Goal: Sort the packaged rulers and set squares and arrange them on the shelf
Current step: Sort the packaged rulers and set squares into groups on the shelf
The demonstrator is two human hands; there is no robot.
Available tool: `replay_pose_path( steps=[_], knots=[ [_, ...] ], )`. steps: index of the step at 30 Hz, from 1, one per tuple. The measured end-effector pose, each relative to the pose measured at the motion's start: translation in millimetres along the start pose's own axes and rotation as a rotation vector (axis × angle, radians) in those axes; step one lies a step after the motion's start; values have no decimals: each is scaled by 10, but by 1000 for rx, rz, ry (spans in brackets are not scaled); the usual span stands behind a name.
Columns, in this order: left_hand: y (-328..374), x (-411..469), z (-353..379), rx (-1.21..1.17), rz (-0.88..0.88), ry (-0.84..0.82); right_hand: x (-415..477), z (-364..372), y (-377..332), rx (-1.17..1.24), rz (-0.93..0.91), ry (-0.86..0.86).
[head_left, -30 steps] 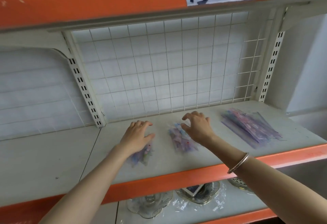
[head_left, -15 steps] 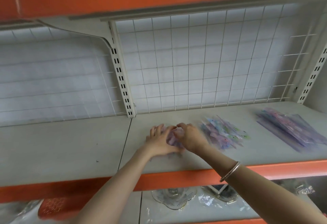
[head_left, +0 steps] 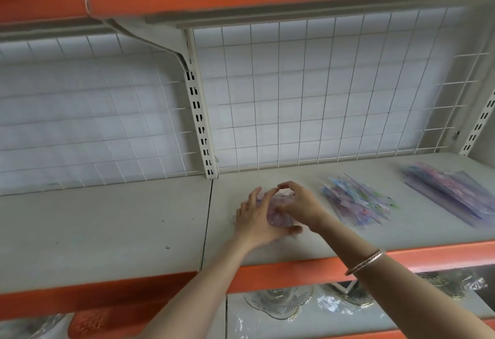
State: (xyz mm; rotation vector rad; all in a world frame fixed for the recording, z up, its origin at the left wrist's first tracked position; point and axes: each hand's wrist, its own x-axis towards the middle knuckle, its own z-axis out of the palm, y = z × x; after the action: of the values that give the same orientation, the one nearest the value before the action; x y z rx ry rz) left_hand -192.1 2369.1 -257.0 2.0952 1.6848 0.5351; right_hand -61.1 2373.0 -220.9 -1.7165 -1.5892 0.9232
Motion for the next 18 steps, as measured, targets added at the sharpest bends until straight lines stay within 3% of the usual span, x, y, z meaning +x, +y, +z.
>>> replay_pose_path(
  steps=[6, 18],
  knots=[
    [-217, 42, -301, -486, 46, -87, 60, 97, -106, 64, 63, -11],
    [-234, 343, -470, -300, -218, -273, 33, 92, -162, -40, 103, -6]
  ],
)
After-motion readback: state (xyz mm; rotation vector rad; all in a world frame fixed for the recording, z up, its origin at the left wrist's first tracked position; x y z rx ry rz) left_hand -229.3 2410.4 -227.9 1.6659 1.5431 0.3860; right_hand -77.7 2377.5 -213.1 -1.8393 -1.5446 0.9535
